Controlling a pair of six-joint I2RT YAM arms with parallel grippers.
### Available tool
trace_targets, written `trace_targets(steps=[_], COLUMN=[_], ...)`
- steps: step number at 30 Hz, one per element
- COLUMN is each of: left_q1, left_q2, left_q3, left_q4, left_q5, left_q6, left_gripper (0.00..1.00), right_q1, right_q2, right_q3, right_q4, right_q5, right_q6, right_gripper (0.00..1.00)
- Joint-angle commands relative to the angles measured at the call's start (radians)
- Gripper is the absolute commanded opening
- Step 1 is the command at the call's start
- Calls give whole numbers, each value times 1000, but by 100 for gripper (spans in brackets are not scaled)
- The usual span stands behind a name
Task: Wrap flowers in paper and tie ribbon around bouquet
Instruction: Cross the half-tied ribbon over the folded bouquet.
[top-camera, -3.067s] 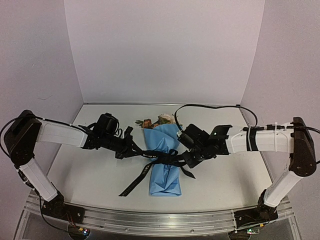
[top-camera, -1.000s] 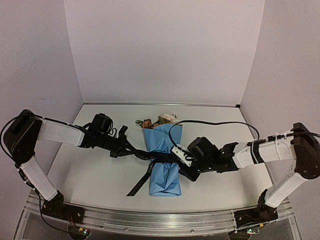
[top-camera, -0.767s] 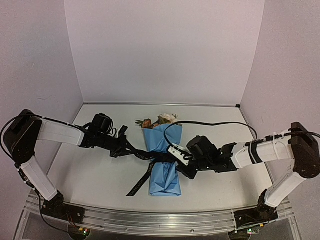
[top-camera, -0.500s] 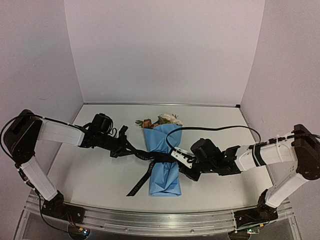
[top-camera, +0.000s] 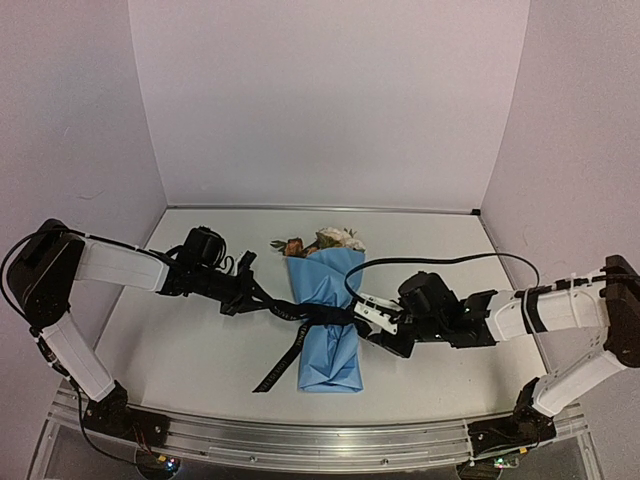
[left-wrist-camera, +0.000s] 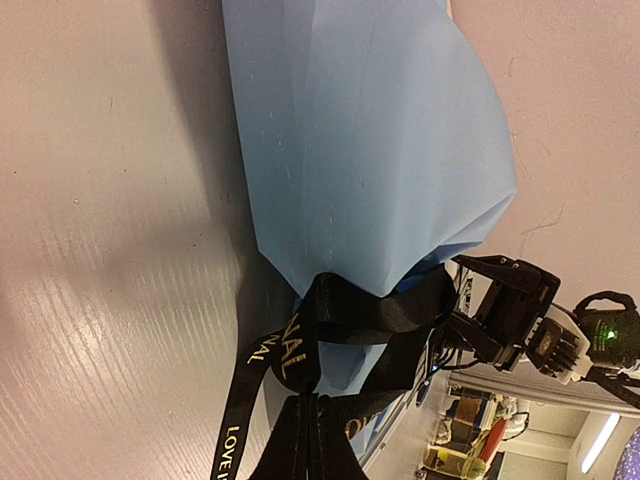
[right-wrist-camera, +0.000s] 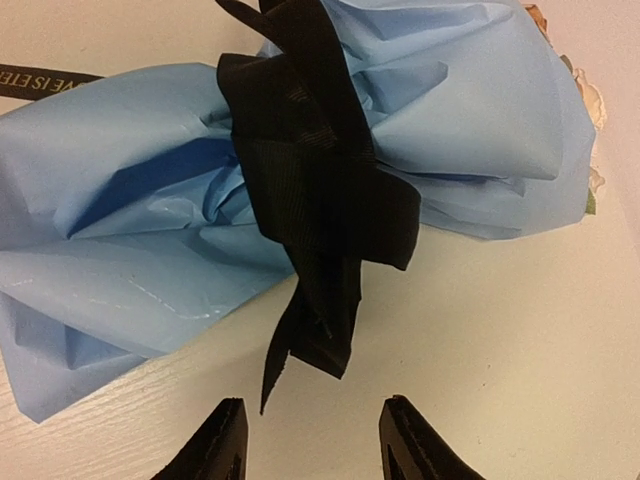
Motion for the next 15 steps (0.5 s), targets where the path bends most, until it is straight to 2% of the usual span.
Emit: trace_targets(steps=[1, 10, 15], left_q1=[1, 1, 1], left_q2=[3, 13, 23], left_q3=[46, 57, 61], left_q4=[7, 6, 8], left_q5=[16, 24, 27], left_q6=[15, 12, 6], left_gripper=[0, 0, 0], right_q1=[-10, -10, -9], right_q2=[34, 99, 124], right_q3=[51, 100, 112], right_q4=[26, 78, 104], right_q5=[-38, -60, -52], right_q6=[-61, -44, -39], right_gripper=[45, 39, 31])
